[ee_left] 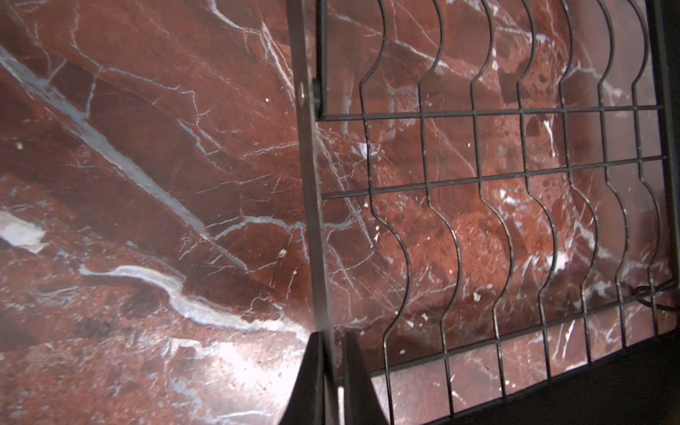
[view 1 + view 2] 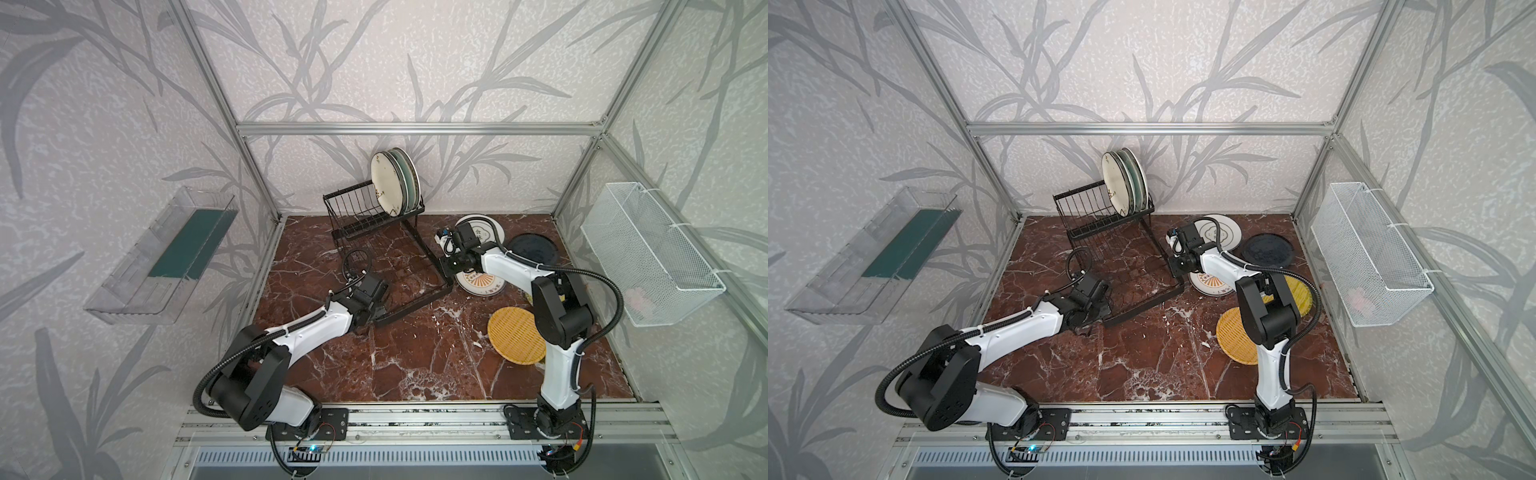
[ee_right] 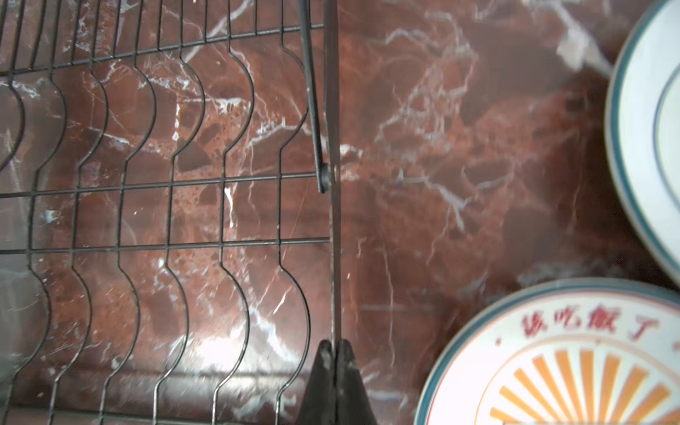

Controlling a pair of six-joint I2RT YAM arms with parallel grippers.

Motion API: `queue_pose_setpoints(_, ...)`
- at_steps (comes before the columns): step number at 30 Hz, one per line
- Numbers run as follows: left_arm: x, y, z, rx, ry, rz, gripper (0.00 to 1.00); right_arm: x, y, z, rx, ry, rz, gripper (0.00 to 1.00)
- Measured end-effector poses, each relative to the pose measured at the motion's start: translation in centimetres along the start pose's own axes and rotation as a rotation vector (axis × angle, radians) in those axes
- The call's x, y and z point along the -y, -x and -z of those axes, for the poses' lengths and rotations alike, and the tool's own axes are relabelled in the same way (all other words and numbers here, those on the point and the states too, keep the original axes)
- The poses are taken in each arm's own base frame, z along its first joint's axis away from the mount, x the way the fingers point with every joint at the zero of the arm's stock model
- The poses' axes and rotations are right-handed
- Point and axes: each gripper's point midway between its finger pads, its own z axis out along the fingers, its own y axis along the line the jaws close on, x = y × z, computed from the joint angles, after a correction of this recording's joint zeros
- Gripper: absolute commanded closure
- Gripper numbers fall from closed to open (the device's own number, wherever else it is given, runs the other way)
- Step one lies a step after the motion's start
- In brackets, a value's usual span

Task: Load plates into a dish rack
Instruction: Move the dish rack to the center of the table.

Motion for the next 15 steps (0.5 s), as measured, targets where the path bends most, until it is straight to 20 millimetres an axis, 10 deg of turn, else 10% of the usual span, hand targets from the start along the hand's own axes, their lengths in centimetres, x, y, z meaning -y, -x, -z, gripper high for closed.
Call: queue_pose_setpoints(15,-0.7,-1.3,0.7,-0.06,-0.055,-0.129,1.0,-0.9,-6.8,4.4,0.041,-0.062,-0.21,1.0)
